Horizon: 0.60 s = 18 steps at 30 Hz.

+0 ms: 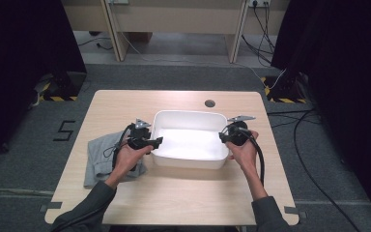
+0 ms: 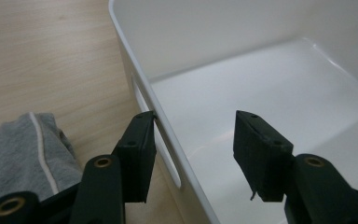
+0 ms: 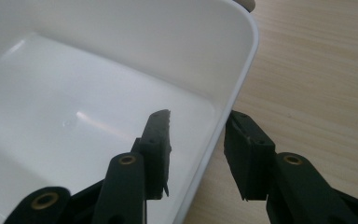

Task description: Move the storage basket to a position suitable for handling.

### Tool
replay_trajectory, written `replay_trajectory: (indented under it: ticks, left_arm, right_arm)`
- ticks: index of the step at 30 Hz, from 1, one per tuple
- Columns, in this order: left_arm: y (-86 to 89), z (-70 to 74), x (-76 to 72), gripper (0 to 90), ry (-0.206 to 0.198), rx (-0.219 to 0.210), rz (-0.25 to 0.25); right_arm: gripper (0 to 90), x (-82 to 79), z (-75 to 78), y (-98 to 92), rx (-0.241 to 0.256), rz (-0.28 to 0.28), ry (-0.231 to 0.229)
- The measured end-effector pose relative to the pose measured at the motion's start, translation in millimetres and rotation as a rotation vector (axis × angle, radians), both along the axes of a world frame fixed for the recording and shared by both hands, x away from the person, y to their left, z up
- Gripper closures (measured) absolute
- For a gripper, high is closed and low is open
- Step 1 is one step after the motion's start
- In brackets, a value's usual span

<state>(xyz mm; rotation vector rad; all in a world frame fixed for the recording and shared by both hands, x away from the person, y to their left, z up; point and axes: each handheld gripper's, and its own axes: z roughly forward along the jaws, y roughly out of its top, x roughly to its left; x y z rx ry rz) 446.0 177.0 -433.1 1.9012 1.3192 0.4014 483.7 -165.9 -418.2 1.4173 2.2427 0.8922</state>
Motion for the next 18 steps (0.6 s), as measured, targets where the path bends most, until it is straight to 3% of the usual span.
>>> replay_trajectory:
  ticks: [15,17,18]
  left_arm:
    - [1.7,-0.1,7.0,47.7,0.008,-0.008,0.014]
    - [3.3,-0.2,6.3,44.8,0.008,-0.031,0.005]
    - [6.4,1.0,5.0,42.0,0.012,-0.070,-0.002]
  right_arm:
    - [62.9,11.1,-3.0,-0.8,0.026,0.006,-0.017]
    - [62.0,10.7,-3.0,-0.6,0.027,0.003,-0.018]
    - [60.0,10.4,-3.0,-1.5,0.036,0.007,-0.028]
